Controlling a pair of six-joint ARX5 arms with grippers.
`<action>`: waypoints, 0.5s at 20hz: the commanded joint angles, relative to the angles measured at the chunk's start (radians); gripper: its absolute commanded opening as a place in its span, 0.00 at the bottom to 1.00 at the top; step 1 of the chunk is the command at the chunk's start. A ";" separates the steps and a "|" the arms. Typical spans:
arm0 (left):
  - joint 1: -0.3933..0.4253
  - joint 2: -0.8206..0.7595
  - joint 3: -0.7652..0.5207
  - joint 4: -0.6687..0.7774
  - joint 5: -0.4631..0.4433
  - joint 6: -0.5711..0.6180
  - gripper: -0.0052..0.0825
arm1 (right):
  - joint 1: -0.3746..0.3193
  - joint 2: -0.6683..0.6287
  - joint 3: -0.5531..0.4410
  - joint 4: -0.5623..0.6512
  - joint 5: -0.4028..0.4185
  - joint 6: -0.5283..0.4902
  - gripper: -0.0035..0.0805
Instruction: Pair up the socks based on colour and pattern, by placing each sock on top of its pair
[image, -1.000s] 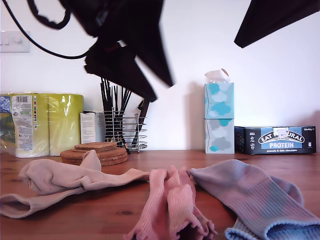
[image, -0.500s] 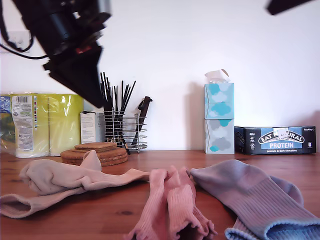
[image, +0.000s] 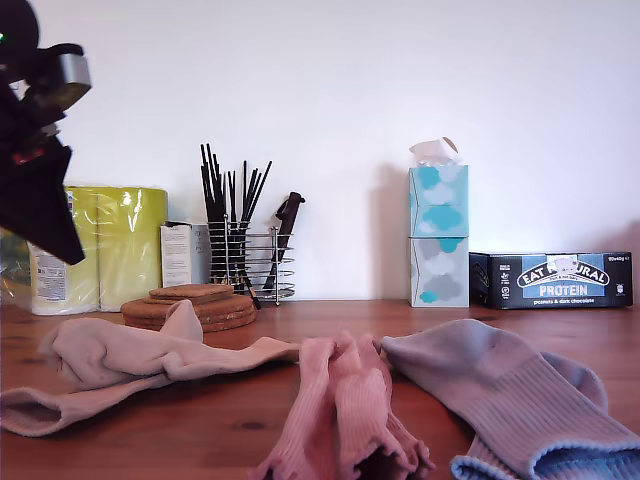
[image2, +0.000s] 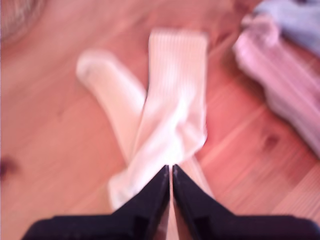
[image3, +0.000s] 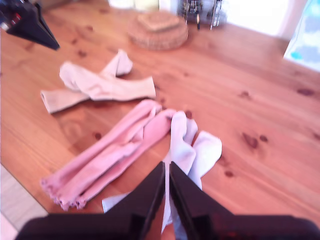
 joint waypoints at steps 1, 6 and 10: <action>-0.002 0.003 -0.008 0.029 0.011 0.028 0.04 | -0.003 0.002 -0.016 0.006 0.001 0.004 0.03; 0.000 0.017 -0.008 0.064 -0.014 0.102 0.70 | -0.003 0.004 -0.016 0.018 0.001 0.000 0.03; 0.000 0.084 -0.008 0.086 -0.023 0.166 0.70 | -0.003 0.004 -0.016 0.023 0.001 -0.003 0.03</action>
